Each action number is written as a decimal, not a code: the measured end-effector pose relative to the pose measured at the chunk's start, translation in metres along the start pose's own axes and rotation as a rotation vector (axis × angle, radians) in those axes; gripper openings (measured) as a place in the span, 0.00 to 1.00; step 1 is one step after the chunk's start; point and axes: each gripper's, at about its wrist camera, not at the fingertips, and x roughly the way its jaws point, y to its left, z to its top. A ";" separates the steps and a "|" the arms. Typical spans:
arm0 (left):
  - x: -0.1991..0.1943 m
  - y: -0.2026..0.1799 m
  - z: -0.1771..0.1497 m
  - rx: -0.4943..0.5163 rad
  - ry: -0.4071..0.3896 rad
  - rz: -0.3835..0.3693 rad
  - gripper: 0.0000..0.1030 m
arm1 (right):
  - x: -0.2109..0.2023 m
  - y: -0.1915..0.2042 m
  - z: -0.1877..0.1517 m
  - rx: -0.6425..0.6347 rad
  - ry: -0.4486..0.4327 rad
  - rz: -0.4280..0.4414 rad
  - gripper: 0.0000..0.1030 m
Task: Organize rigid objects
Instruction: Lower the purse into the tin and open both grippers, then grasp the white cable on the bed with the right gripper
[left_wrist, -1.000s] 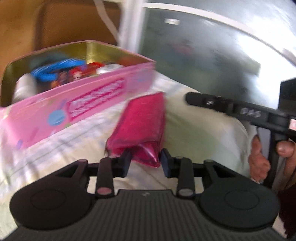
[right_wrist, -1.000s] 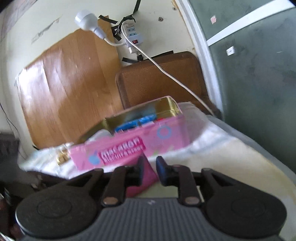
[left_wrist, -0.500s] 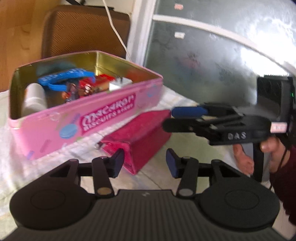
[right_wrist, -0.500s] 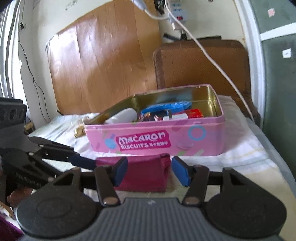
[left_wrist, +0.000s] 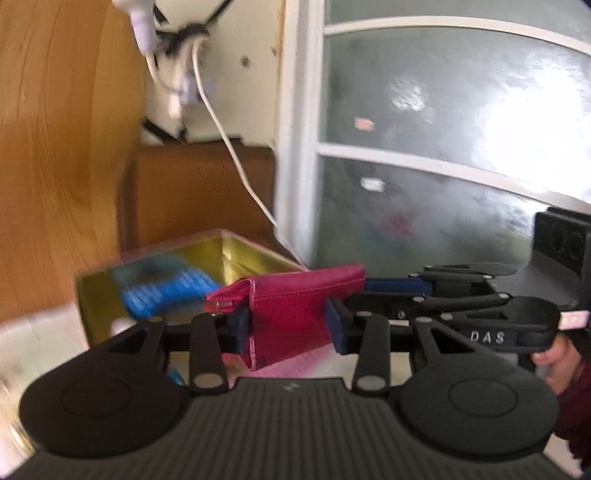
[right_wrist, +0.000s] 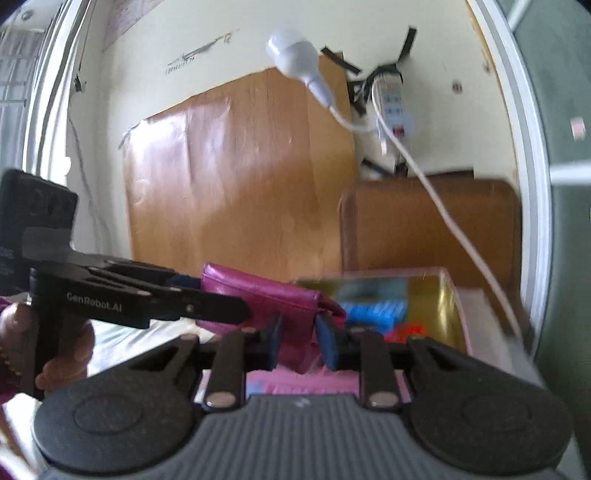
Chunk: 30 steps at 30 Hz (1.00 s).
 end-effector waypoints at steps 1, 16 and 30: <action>0.009 0.007 0.005 -0.005 0.003 0.020 0.47 | 0.010 -0.001 0.004 -0.006 -0.004 -0.009 0.21; 0.122 0.091 0.006 -0.115 0.167 0.264 0.51 | 0.165 -0.026 -0.005 0.024 0.220 -0.217 0.23; -0.104 0.220 -0.069 -0.186 0.172 0.699 0.76 | 0.109 0.078 0.040 -0.009 0.029 0.020 0.27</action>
